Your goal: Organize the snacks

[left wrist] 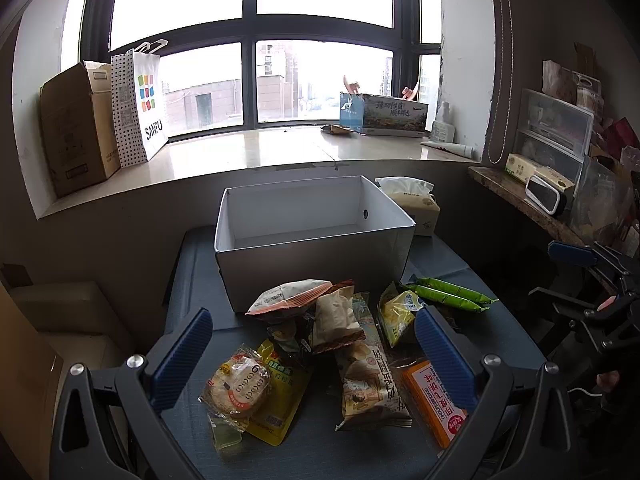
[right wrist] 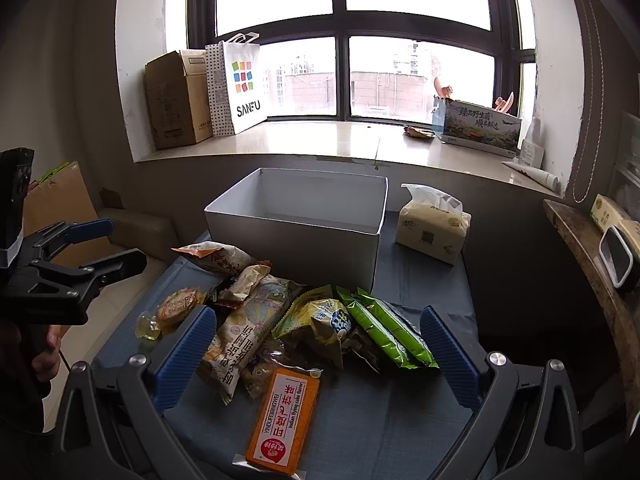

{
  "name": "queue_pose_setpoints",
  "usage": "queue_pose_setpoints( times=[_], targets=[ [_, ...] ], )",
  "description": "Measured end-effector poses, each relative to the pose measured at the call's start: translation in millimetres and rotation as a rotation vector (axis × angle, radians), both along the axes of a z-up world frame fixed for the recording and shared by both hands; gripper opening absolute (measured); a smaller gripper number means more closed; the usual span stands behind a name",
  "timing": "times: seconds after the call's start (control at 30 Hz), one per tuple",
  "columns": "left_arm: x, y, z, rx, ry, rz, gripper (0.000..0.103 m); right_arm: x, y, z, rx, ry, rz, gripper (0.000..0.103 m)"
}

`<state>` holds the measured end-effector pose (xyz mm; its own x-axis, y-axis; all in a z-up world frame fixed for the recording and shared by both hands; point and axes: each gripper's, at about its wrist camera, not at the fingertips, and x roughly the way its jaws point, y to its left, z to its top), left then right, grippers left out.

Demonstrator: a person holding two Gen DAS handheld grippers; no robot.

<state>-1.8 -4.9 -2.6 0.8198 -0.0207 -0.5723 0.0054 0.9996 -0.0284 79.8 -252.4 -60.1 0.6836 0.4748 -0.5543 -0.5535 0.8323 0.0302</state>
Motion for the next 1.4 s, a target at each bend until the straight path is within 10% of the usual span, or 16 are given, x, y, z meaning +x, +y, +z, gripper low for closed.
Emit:
queue_pose_setpoints(
  times=[0.83, 1.4],
  targets=[
    [17.7, 4.1, -17.2, -0.029, 0.069, 0.014, 0.103, -0.8, 1.0, -4.1, 0.001, 0.010, 0.005, 0.103],
    [135.5, 37.4, -105.4, -0.033, 0.203, 0.149, 0.103, 7.0, -13.3, -20.6, 0.006, 0.069, -0.035, 0.103]
  ],
)
